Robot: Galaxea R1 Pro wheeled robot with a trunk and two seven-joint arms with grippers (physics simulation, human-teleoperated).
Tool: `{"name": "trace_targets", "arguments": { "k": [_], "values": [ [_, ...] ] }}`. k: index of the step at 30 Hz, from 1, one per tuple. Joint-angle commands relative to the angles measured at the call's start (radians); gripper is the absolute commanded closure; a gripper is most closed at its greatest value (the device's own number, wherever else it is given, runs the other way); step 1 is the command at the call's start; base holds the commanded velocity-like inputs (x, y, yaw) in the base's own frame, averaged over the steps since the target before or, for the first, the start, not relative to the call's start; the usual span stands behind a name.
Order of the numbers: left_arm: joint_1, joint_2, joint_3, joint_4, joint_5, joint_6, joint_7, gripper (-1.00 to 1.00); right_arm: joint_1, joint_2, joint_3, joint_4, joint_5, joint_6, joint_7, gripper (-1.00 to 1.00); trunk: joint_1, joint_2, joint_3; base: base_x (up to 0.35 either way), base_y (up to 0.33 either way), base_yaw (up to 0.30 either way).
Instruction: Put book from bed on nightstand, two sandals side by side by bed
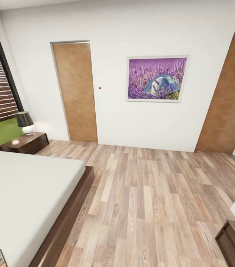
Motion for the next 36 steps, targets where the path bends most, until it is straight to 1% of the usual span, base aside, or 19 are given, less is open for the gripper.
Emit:
{"name": "trace_targets", "arguments": {
  "k": [1, 8, 15, 36],
  "values": [
    [0.001, 0.001, -0.004, -0.004, 0.010, 0.007, 0.000, -1.00, 0.000, -0.001, 0.006, -0.001, -0.011, -0.003, 0.001, -1.00, 0.001, -0.002, -0.002, 0.259, -0.052, 0.010],
    [0.001, 0.001, -0.004, -0.003, 0.011, 0.007, 0.000, -1.00, 0.000, 0.000, 0.006, -0.001, -0.011, -0.003, 0.001, -1.00, 0.001, -0.002, -0.002, 0.263, -0.012, 0.049],
    [0.001, 0.001, -0.004, -0.003, 0.011, 0.007, 0.000, -1.00, 0.000, 0.000, 0.007, -0.001, -0.011, -0.003, -0.002, -1.00, 0.001, -0.002, -0.002, 0.217, 0.030, 0.183],
    [0.001, 0.001, -0.004, -0.003, 0.010, 0.007, 0.000, -1.00, 0.000, 0.000, 0.008, -0.001, -0.011, -0.003, -0.007, -1.00, 0.001, -0.002, -0.002, 0.027, 0.004, 0.276]
  ]
}}
